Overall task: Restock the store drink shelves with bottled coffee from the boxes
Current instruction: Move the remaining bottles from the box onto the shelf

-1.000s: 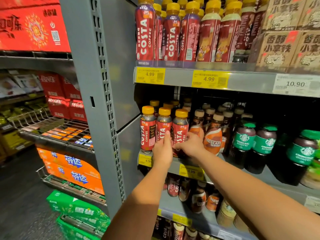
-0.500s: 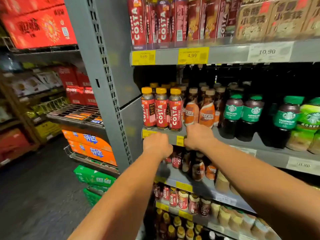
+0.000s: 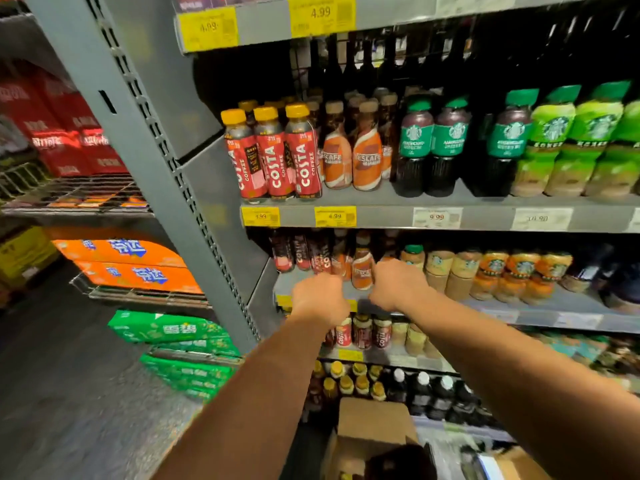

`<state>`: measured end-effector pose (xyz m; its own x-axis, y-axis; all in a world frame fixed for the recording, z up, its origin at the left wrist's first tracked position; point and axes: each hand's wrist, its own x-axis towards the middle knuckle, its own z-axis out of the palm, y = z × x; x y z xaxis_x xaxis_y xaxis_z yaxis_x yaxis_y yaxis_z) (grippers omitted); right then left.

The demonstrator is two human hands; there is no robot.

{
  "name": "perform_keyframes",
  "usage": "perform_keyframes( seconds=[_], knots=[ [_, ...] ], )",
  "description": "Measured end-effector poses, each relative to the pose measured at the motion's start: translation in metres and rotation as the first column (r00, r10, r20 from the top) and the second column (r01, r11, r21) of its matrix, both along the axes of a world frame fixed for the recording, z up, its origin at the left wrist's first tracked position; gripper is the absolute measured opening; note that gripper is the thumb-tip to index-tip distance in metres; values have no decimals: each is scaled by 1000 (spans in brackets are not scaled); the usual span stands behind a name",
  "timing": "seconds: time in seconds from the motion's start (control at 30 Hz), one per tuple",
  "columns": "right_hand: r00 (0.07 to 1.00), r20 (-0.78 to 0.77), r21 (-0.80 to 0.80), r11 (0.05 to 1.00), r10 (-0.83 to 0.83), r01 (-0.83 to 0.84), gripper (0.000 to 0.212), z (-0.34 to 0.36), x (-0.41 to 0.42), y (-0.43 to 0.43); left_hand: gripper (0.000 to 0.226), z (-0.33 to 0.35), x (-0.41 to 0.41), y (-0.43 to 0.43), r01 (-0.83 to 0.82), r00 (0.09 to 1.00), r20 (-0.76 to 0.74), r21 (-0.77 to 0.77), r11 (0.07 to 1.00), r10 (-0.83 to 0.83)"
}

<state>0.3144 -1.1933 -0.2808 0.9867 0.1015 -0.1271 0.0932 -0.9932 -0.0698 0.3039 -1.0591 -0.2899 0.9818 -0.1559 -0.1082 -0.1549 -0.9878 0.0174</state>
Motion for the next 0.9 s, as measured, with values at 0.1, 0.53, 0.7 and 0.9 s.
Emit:
perform_keyframes(
  seconds=[0.1,0.53,0.7,0.9],
  knots=[
    [994,-100,32,998,-43,46,11,-32,-22,11,23,-27,-15,7,62,997,-35,3,998,-62],
    [867,-468,-39,984,-173,176,5,-185,-126,13,28,-186,-100,14,177,910,-367,-83,981,-195],
    [789,-580,-42,975,-201,218,19,-255,-150,-5,24,-259,-126,7,102,873,-459,-163,981,-167],
    [706,-670,-5,952,-230,305,27,-342,-177,-19,18,-341,-146,-2,-2,818,-568,-160,987,-90]
  ],
)
